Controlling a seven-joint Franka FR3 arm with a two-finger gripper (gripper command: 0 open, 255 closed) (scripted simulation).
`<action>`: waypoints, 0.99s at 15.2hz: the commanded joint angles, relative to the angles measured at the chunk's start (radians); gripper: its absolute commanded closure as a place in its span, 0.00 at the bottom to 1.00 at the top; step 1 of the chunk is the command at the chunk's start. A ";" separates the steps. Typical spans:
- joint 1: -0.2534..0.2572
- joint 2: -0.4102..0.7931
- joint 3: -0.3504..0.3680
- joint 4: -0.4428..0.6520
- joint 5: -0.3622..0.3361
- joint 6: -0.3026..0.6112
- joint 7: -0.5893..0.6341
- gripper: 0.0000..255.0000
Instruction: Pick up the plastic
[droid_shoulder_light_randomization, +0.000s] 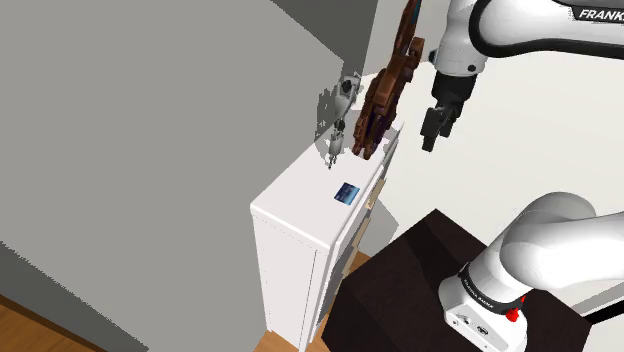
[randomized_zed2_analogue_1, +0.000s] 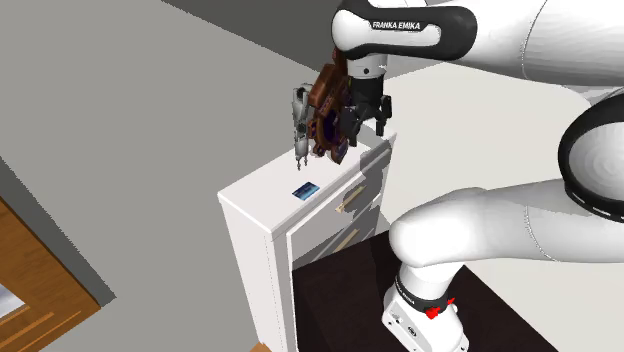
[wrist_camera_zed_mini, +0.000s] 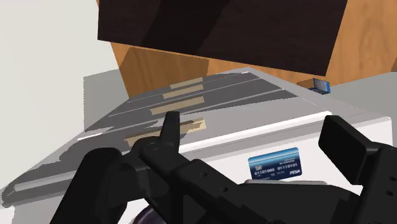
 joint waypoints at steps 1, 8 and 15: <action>0.000 0.000 0.000 0.000 0.000 0.000 0.000 0.00; -0.066 0.197 0.089 -0.021 0.231 0.108 0.410 0.00; -0.107 0.417 0.141 -0.028 0.459 0.293 0.753 0.00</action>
